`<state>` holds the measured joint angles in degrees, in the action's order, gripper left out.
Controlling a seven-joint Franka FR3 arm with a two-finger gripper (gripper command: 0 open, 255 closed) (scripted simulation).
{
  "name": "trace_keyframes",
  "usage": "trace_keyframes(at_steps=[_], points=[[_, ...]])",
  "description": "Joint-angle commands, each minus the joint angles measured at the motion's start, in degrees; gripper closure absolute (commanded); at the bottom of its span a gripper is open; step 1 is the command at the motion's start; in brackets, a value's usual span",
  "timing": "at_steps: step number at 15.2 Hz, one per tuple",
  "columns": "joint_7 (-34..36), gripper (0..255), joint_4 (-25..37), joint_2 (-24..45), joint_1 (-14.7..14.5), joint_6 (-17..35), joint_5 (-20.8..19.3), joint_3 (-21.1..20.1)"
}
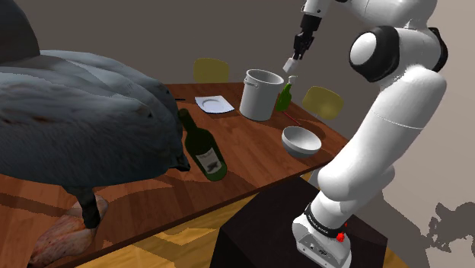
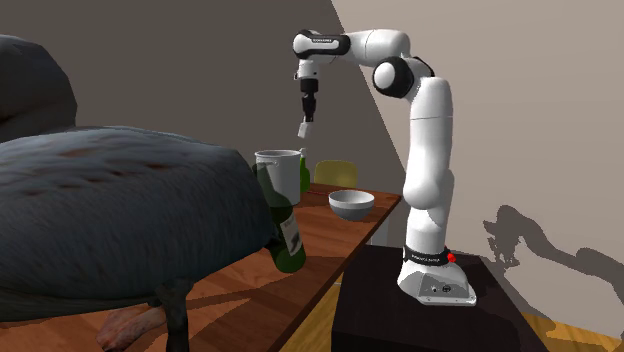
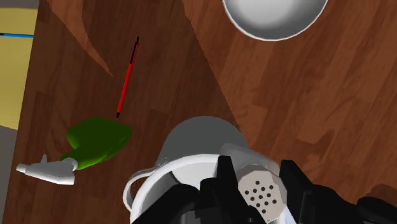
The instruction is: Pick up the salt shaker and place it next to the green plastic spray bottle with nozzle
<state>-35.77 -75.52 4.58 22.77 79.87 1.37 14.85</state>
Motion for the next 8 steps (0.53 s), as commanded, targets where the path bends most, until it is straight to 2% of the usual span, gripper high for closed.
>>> trace_keyframes(at_steps=[1,5,7,8], points=[[-2.9,255,5.5,4.3,1.9,-1.4,1.3,1.4],[-8.3,255,17.3,12.9,6.8,-5.0,4.4,3.4],[-10.7,255,26.1,18.7,10.2,-8.2,6.5,4.0],[-11.7,255,32.5,22.7,12.5,-10.7,7.9,4.0]])
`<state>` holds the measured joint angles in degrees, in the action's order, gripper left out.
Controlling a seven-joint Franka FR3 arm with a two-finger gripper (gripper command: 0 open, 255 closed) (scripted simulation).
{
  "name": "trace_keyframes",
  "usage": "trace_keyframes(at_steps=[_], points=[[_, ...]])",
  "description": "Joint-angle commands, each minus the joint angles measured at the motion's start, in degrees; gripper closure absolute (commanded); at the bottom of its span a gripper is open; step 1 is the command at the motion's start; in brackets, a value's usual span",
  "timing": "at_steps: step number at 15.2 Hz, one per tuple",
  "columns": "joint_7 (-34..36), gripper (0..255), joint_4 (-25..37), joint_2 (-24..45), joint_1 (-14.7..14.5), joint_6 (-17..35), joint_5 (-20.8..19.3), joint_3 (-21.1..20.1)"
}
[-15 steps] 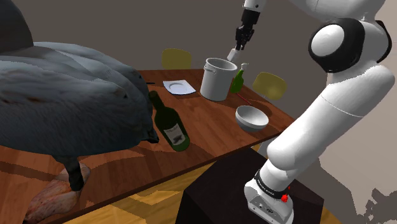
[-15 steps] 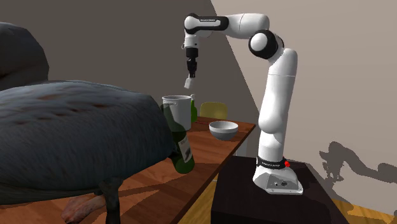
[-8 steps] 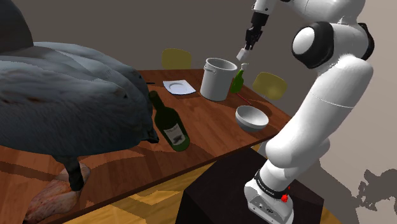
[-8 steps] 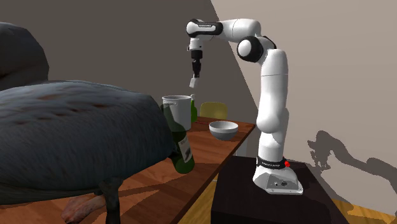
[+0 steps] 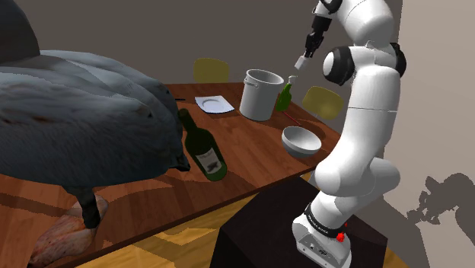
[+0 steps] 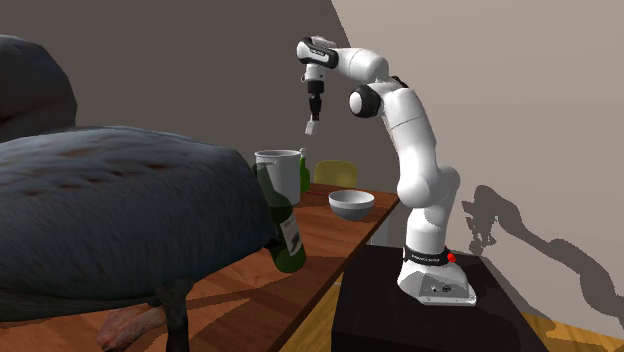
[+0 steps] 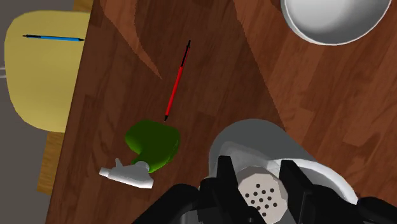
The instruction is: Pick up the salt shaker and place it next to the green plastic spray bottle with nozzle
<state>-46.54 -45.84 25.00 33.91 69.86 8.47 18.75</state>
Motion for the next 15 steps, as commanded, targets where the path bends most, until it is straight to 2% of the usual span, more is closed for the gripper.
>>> trace_keyframes(at_steps=[1,3,6,15], points=[[-1.3,255,7.2,4.9,2.9,-2.4,1.6,0.0],[-1.4,255,-0.6,1.3,1.2,1.8,0.4,0.2],[-1.4,255,-8.4,-1.9,-0.4,6.3,-0.7,0.4],[-1.1,255,-23.5,-7.1,-2.7,16.4,-2.5,0.4]])
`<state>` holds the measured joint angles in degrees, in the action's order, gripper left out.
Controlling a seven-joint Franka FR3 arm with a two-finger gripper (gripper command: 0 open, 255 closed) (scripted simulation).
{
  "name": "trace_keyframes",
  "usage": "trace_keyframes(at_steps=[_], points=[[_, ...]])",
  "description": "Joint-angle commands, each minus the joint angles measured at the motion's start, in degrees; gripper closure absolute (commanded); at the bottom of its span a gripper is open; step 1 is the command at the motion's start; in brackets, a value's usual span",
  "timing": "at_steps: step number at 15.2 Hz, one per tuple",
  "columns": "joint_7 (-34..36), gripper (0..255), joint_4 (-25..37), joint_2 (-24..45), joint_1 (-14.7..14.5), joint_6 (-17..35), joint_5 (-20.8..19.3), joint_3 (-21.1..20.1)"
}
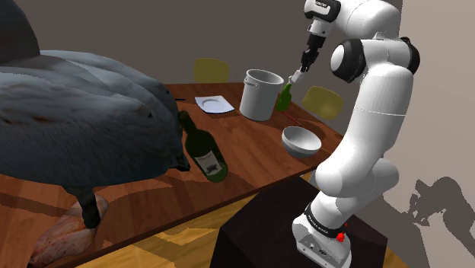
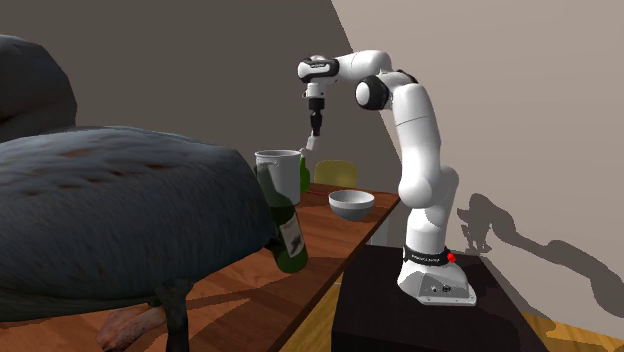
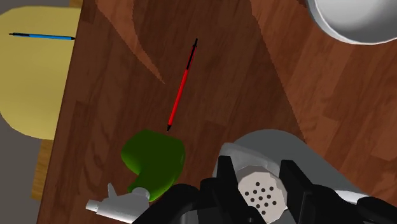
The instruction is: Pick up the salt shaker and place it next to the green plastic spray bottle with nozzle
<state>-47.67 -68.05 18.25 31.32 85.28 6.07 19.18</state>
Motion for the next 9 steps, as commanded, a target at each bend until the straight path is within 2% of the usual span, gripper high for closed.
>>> trace_keyframes(at_steps=[1,9], points=[[0.0,255,-2.6,-0.7,-0.3,1.9,-0.2,0.0],[0.2,255,-11.6,-2.7,-1.2,9.1,-0.9,-0.1]])
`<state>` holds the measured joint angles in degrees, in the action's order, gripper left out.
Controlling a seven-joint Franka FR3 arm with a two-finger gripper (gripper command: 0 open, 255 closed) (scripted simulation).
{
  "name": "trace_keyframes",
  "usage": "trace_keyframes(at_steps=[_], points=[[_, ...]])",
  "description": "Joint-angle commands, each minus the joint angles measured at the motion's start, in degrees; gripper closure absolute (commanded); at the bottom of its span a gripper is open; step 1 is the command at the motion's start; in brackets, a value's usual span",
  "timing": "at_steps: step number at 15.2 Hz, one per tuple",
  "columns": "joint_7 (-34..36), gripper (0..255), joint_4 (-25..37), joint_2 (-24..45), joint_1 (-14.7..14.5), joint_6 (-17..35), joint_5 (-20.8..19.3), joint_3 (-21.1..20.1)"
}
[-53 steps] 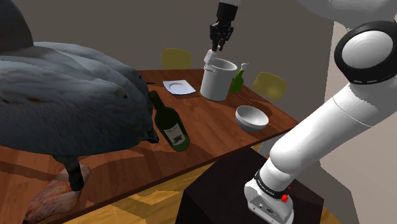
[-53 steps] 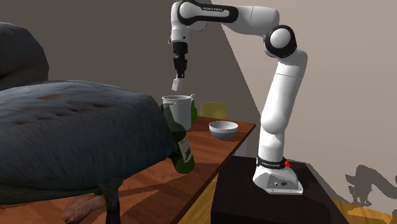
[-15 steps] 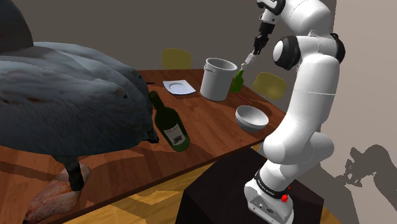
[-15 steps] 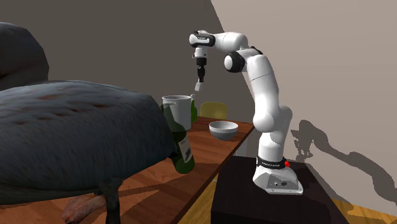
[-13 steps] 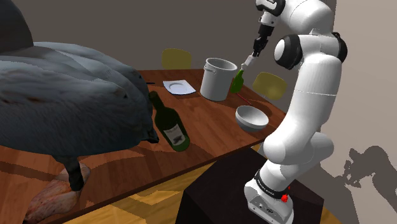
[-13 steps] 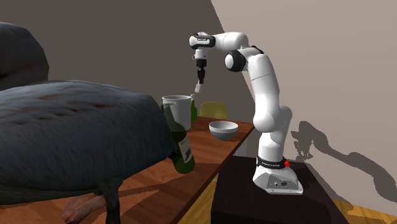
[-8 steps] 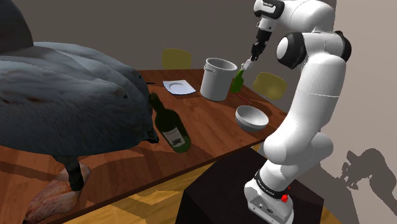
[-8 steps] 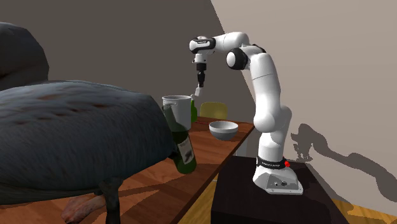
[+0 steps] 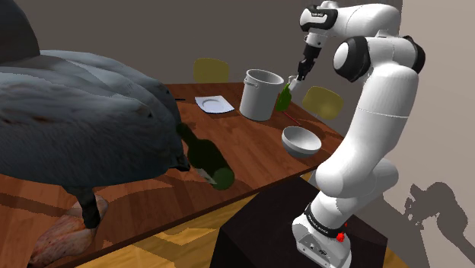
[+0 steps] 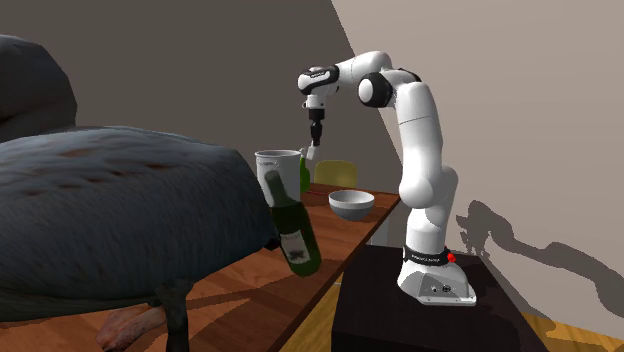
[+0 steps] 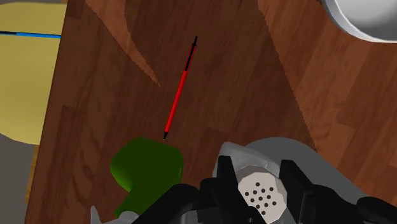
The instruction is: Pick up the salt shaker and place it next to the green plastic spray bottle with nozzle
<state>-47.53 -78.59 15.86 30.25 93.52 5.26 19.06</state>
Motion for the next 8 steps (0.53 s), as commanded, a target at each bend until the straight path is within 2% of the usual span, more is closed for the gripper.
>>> trace_keyframes(at_steps=[1,8], points=[[0.0,255,-2.0,-0.4,-0.2,1.7,-0.1,0.0],[0.0,255,-8.2,-1.0,-0.6,7.3,-0.3,-0.1]])
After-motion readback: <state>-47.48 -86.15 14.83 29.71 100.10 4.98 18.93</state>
